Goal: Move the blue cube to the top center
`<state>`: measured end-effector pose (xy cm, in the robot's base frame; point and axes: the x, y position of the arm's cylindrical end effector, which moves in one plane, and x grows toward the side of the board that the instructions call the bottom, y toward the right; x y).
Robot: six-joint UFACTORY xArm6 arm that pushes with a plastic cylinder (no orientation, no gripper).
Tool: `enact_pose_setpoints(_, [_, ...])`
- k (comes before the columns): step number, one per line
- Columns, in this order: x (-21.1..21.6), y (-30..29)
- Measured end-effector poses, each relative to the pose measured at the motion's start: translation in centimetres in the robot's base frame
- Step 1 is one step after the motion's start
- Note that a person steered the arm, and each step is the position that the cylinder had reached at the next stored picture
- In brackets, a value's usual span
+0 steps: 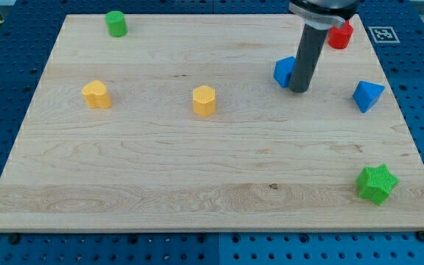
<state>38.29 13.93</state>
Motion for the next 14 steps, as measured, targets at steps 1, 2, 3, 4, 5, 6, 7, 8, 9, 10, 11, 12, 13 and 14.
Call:
enact_pose_setpoints(1, [-2.4,-0.1])
enact_pose_setpoints(2, [-4.6,-0.1])
enact_pose_setpoints(3, [-6.2,-0.9])
enact_pose_setpoints(4, [-6.2,-1.7])
enact_pose_setpoints(5, [-6.2,-3.8])
enact_pose_setpoints(6, [-6.0,-5.5])
enact_pose_setpoints(7, [-5.8,-6.3])
enact_pose_setpoints(8, [-5.2,-7.4])
enact_pose_setpoints(9, [-5.0,-8.3])
enact_pose_setpoints(10, [-5.0,-8.7])
enact_pose_setpoints(11, [-5.0,-10.0])
enact_pose_setpoints(12, [-5.8,-10.8])
enact_pose_setpoints(13, [-7.6,-10.9])
enact_pose_setpoints(14, [-9.6,-10.9])
